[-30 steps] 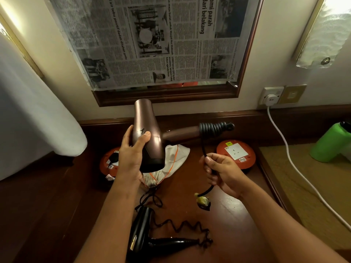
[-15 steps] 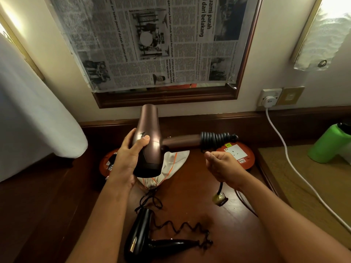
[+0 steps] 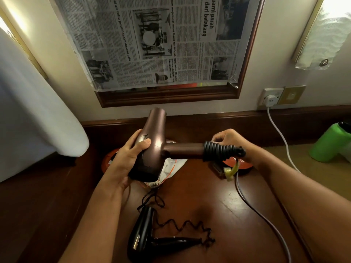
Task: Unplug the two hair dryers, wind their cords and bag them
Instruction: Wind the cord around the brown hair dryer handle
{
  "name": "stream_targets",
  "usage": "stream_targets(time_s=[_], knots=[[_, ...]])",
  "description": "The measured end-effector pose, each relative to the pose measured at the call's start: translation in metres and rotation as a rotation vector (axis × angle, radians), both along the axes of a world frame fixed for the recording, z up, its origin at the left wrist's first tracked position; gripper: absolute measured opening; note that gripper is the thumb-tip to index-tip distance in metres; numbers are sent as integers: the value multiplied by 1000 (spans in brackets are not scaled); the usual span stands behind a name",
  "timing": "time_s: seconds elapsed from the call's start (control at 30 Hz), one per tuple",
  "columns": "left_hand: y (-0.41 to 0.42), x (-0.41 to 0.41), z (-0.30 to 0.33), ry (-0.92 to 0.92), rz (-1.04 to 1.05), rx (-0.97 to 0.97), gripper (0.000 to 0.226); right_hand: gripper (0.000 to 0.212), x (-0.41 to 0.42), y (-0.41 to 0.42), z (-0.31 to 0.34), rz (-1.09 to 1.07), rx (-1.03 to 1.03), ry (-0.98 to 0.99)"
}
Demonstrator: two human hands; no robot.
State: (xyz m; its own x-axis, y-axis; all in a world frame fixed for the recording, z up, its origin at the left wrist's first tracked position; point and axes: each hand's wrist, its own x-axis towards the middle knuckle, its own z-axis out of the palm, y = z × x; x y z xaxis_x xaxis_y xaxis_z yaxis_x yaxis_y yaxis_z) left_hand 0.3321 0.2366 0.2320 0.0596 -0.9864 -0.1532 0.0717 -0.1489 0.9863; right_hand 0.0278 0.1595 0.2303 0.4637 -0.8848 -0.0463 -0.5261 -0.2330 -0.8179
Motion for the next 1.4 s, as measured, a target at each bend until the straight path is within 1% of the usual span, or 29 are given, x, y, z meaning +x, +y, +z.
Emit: stream_targets(time_s=[0.07,0.1,0.17,0.23,0.3,0.37,0.47,0.63,0.7,0.77,0.83,0.9,0.97,1.03,1.2,1.27,1.4], knots=[[2,1,2,12,-2,9,85,19,4,-10,8,-54,-1,136],[2,1,4,25,-3,12,85,22,5,-12,12,-42,-18,179],[4,0,6,34,-1,20,82,24,5,-14,22,18,-67,219],[5,-2,6,17,-1,26,83,18,5,-13,32,65,-88,246],[5,-5,5,9,-20,38,99,12,7,-14,43,98,-85,278],[4,-7,3,7,-26,47,108,9,11,-15,51,133,-107,322],[2,-12,0,4,-13,39,106,10,14,-15,58,164,-123,400],[-1,-20,-4,-22,28,15,101,11,16,-11,70,190,-219,553],[-4,-23,-5,-56,45,-4,103,12,17,-10,73,208,-256,615],[-5,-27,-6,-81,83,-25,94,16,17,-8,76,209,-297,673],[-8,-31,-8,-66,130,-36,83,20,18,-5,80,196,-320,716],[-11,-35,-10,-73,170,-58,83,22,19,0,81,189,-336,741],[-14,-39,-11,-109,202,-94,86,23,20,5,80,170,-325,742],[-15,-43,-11,-144,241,-124,82,22,20,11,77,131,-285,718],[-18,-51,-12,-201,308,-150,80,14,20,25,62,-25,-204,589],[-17,-54,-12,-205,325,-153,80,13,21,32,54,-95,-177,495],[-18,-59,-12,-196,377,-167,81,17,25,45,31,-220,-103,215]])
